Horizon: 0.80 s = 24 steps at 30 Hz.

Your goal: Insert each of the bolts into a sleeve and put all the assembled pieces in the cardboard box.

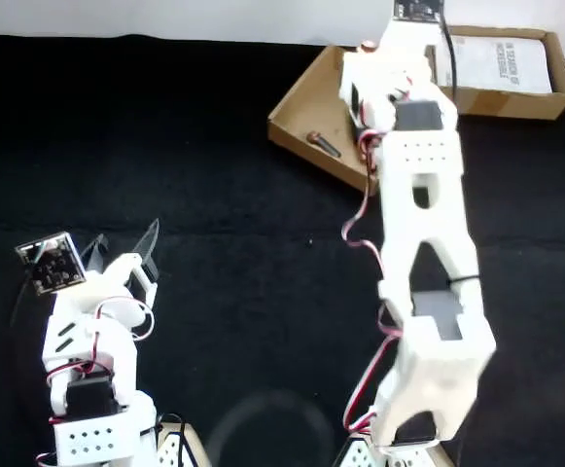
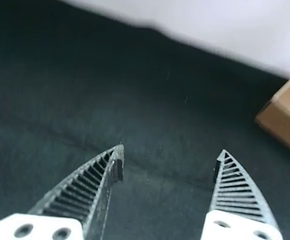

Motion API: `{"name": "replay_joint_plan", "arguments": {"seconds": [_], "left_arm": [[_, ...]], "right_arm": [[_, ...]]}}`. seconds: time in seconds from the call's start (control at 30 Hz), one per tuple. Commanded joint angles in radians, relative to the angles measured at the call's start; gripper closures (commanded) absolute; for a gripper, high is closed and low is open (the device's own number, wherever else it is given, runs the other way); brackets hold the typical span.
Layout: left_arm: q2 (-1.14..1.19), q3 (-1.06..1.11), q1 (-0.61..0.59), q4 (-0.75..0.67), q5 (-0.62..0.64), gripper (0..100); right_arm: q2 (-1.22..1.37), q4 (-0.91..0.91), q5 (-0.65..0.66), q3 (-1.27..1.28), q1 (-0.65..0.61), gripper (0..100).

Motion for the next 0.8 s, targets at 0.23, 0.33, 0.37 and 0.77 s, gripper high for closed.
{"name": "replay_joint_plan", "arguments": {"seconds": [0.23,0.33,0.37,0.77], "left_arm": [[0.005,0.022,0.036,0.121,0.005,85],[0.001,0.022,0.073,0.167,0.003,91],[0.002,0.022,0.087,0.167,0.003,93],[0.001,0.022,0.097,0.167,0.003,99]], "right_arm": [[0.335,0.162,-0.003,-0.417,0.015,99.2],[0.392,0.242,-0.003,-0.484,0.030,99.2],[0.407,0.262,-0.003,-0.504,0.038,99.2],[0.524,0.386,0.272,-0.535,0.030,99.2]]}}
